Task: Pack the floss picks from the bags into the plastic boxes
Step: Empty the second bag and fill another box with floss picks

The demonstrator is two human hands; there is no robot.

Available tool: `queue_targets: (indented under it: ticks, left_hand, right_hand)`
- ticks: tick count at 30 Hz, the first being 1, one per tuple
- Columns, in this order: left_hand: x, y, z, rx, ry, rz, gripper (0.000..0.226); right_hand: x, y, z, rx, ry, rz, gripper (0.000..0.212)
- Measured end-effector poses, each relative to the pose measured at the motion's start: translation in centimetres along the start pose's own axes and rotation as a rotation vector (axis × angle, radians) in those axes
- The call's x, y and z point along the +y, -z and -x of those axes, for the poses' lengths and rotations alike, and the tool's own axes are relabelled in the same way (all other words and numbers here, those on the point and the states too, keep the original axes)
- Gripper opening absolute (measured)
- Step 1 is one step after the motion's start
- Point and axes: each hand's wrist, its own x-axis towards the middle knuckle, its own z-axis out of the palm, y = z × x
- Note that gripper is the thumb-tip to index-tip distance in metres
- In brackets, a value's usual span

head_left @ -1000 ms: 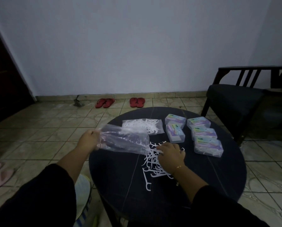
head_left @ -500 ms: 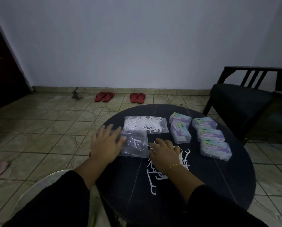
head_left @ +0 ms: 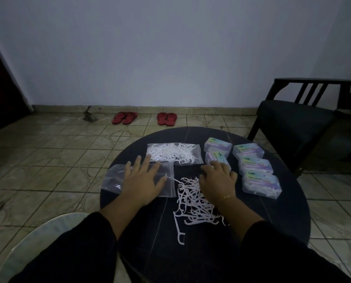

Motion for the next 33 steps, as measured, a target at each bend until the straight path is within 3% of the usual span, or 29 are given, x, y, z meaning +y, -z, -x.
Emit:
queue_targets:
  ticks: [6,9,15,19,25,33]
  left_hand:
    - [5.0,0.1,-0.9,0.029,-0.129,0.061,0.063]
    - [7.0,-0.5,-0.8,-0.001,-0.186,0.071,0.064]
    - [8.9,-1.0,-0.5,-0.011,-0.222,0.100,0.060]
    - [10.0,-0.7,0.2,0.023,-0.238,0.140,0.058]
    - [13.1,-0.5,2.5,0.096,-0.233,0.271,0.063]
    - [16.8,-0.9,4.3,-0.038,-0.317,0.407,0.100]
  right_hand:
    - [2.7,0.0,-2.8,-0.087,-0.119,0.152,0.063]
    - [2.9,-0.4,-3.5,-0.134,-0.165,0.098,0.062]
    - [3.1,0.6,-2.4,0.043,-0.144,-0.143,0.038]
    - [4.0,2.8,0.1,0.104,-0.079,-0.238,0.045]
    - [7.3,6.0,5.5,-0.019,-0.052,-0.258,0.069]
    - [11.2,7.2,8.6,-0.229,0.026,-0.191,0.063]
